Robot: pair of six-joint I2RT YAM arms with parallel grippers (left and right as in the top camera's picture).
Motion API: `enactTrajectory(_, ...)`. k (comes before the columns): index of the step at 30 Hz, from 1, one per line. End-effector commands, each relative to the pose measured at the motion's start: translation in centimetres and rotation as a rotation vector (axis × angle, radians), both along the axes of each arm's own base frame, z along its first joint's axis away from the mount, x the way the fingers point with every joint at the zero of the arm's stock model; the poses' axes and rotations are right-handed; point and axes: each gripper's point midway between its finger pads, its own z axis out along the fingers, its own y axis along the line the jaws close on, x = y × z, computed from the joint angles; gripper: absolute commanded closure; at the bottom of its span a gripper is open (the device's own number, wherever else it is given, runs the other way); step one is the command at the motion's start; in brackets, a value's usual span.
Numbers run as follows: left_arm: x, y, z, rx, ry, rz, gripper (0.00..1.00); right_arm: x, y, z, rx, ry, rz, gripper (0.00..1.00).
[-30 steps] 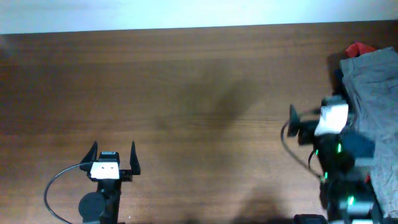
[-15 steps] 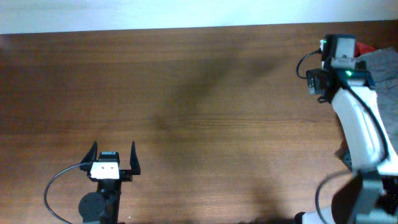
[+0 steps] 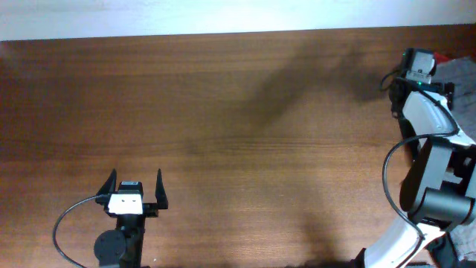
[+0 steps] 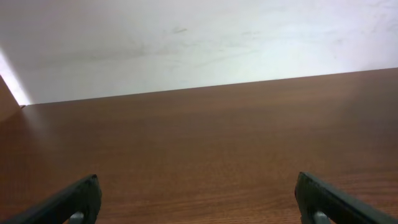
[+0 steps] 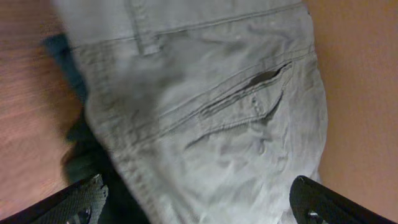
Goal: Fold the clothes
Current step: 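Reach the right gripper into the clothes pile and grasp the grey shorts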
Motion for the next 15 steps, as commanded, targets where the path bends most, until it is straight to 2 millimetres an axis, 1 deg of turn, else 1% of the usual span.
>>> enactTrajectory(1,0.0,0.2,-0.2,0.012,-0.001,0.008,0.01,1.7,0.0,0.3,0.046,-0.081,0.029,0.01)
enactTrajectory(5,0.0,0.2,-0.2,0.012,-0.001,0.008,0.01,4.3,1.4,-0.1,0.151,-0.176,0.130,0.01)
enactTrajectory(8,0.0,0.2,-0.2,0.012,-0.001,0.008,0.01,5.6,2.7,-1.0,0.221,-0.208,0.195,0.01)
enactTrajectory(11,0.0,0.2,-0.2,0.012,-0.001,0.008,0.01,5.8,2.5,-2.0,0.218,-0.200,0.190,0.01)
enactTrajectory(15,0.0,0.2,-0.2,0.012,-0.001,0.008,0.01,5.5,1.5,-3.7,0.183,-0.159,0.167,0.01)
